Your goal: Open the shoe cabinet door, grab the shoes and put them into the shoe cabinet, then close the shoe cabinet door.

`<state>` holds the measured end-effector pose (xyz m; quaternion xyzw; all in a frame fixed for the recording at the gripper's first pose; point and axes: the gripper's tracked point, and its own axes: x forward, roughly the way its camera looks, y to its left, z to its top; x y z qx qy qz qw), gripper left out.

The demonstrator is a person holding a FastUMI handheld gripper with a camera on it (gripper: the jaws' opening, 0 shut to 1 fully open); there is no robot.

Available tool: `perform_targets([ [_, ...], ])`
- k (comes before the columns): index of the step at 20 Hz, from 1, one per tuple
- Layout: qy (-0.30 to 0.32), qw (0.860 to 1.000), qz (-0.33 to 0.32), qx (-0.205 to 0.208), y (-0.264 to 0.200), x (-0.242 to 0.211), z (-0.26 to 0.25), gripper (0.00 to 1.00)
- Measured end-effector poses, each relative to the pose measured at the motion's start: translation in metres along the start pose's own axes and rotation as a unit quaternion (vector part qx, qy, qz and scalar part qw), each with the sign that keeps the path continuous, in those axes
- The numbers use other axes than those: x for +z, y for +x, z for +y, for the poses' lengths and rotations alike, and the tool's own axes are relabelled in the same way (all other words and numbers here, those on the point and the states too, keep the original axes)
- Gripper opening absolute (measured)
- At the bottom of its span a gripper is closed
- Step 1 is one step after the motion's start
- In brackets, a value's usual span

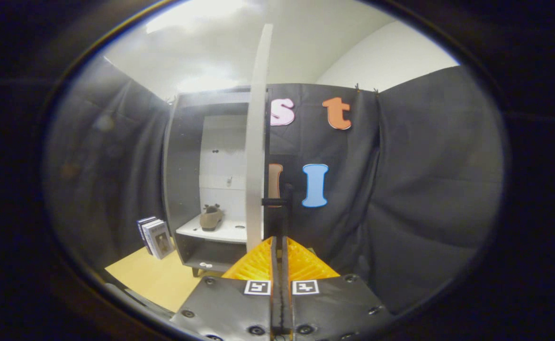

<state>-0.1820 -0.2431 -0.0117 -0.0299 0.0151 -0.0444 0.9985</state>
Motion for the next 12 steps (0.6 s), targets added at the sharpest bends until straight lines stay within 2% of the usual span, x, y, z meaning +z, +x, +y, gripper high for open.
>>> perform_targets([
  [3, 0.016, 1.0, 0.009, 0.013, -0.006, -0.016, 0.046, 0.02],
  [5, 0.024, 0.999, 0.026, 0.004, 0.001, -0.035, 0.072, 0.02],
  [7, 0.037, 0.998, 0.055, 0.02, 0.007, -0.06, 0.111, 0.03],
  [10, 0.057, 0.992, 0.111, 0.025, 0.025, -0.113, 0.16, 0.08],
  [12, 0.055, 0.988, 0.14, 0.038, 0.033, -0.15, 0.193, 0.16],
])
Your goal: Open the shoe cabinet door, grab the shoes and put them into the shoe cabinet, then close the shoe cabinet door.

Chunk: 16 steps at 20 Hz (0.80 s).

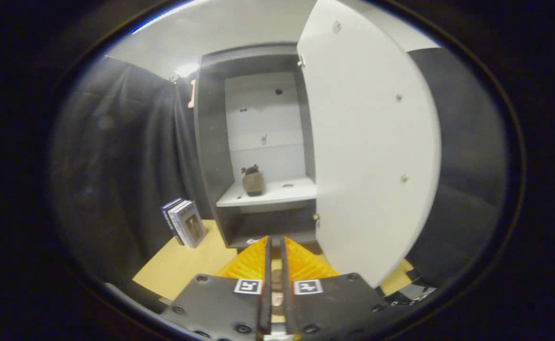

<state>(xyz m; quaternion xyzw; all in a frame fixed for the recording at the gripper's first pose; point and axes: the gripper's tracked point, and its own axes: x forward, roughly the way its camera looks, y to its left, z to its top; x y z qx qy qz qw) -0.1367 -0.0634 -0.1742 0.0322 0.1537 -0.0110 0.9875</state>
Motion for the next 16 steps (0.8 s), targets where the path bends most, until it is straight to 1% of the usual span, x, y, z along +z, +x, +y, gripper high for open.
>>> perform_targets([
  [4, -0.008, 0.998, 0.058, -0.01, 0.039, -0.074, 0.03, 0.31],
  [7, -0.009, 0.996, 0.093, -0.012, 0.066, -0.126, 0.04, 0.31],
  [12, 0.004, 0.988, 0.148, -0.031, 0.111, -0.207, 0.024, 0.31],
  [16, -0.001, 0.984, 0.177, -0.03, 0.136, -0.254, 0.016, 0.27],
])
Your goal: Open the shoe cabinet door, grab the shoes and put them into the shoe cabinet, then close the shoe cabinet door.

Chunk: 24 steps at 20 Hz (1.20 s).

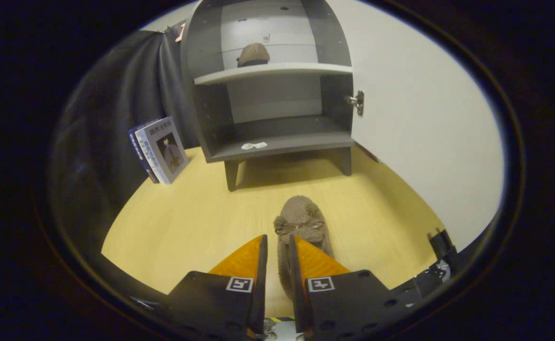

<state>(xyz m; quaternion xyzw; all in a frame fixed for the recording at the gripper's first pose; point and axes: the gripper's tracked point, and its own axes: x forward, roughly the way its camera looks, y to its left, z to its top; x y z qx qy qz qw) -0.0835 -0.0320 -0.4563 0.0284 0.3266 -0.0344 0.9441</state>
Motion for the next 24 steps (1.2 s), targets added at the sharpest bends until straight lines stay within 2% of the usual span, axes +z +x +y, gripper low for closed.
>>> perform_targets([
  [6, -0.02, 0.999, 0.042, -0.006, 0.036, -0.039, -0.002, 0.27],
  [14, -0.083, 0.994, 0.065, -0.041, 0.049, -0.051, -0.009, 0.26],
  [15, -0.079, 0.994, 0.066, -0.039, 0.057, -0.054, -0.013, 0.22],
  [20, -0.069, 0.994, 0.07, -0.036, 0.045, -0.05, -0.008, 0.05],
  [24, -0.065, 0.995, 0.07, -0.023, 0.045, -0.049, -0.006, 0.03],
])
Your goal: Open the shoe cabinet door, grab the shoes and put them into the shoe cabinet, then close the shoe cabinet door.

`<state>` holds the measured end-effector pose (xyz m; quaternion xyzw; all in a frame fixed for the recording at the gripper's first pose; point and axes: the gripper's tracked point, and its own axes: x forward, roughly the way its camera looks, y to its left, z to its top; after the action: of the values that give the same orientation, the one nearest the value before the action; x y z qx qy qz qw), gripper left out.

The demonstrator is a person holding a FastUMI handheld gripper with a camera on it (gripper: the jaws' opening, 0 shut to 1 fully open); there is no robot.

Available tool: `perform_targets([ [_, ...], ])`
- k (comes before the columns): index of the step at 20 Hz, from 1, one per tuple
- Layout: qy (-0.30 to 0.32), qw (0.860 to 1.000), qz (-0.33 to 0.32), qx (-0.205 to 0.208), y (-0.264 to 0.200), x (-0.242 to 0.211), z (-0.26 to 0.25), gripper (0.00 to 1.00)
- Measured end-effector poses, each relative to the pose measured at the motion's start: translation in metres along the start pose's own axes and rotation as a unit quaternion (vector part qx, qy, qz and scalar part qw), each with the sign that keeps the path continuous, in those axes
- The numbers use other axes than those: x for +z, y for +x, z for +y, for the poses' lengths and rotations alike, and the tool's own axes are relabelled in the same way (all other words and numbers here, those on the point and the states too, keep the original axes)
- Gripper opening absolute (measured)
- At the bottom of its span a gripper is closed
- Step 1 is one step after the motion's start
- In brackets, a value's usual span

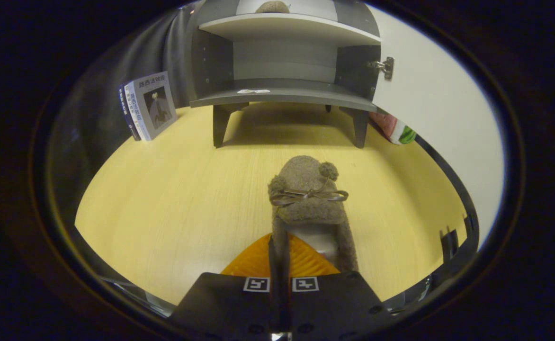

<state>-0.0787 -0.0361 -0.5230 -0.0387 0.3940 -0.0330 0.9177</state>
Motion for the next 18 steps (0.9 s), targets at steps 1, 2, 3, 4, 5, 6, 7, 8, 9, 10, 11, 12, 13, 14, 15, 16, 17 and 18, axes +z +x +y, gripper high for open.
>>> perform_targets([
  [1, 0.001, 1.0, 0.001, 0.001, -0.001, 0.001, 0.0, 0.03],
  [2, 0.002, 1.0, -0.001, 0.001, -0.003, 0.002, 0.0, 0.03],
  [3, 0.003, 1.0, -0.002, 0.001, -0.006, 0.005, -0.001, 0.03],
  [4, 0.002, 1.0, -0.006, -0.001, -0.011, 0.01, -0.004, 0.03],
  [5, 0.001, 1.0, -0.01, -0.003, -0.018, 0.017, -0.006, 0.03],
  [6, 0.002, 1.0, -0.013, -0.006, -0.027, 0.027, -0.01, 0.03],
  [7, 0.005, 1.0, -0.018, -0.009, -0.037, 0.038, -0.013, 0.03],
  [8, 0.008, 1.0, -0.025, -0.012, -0.049, 0.052, -0.017, 0.03],
  [9, 0.011, 0.999, -0.036, -0.015, -0.063, 0.068, -0.02, 0.03],
  [10, 0.012, 0.999, -0.048, -0.019, -0.077, 0.084, -0.024, 0.03],
  [11, 0.014, 0.998, -0.059, -0.025, -0.091, 0.101, -0.028, 0.03],
  [12, 0.019, 0.997, -0.074, -0.031, -0.107, 0.121, -0.032, 0.03],
  [13, 0.023, 0.995, -0.089, -0.036, -0.123, 0.14, -0.033, 0.03],
  [14, 0.024, 0.994, -0.103, -0.041, -0.137, 0.16, -0.036, 0.03],
  [15, 0.018, 0.992, -0.118, -0.047, -0.151, 0.177, -0.037, 0.03],
  [16, 0.01, 0.99, -0.129, -0.052, -0.164, 0.194, -0.039, 0.03],
  [17, 0.006, 0.988, -0.141, -0.055, -0.174, 0.208, -0.04, 0.03],
  [18, 0.007, 0.987, -0.153, -0.054, -0.183, 0.223, -0.04, 0.03],
])
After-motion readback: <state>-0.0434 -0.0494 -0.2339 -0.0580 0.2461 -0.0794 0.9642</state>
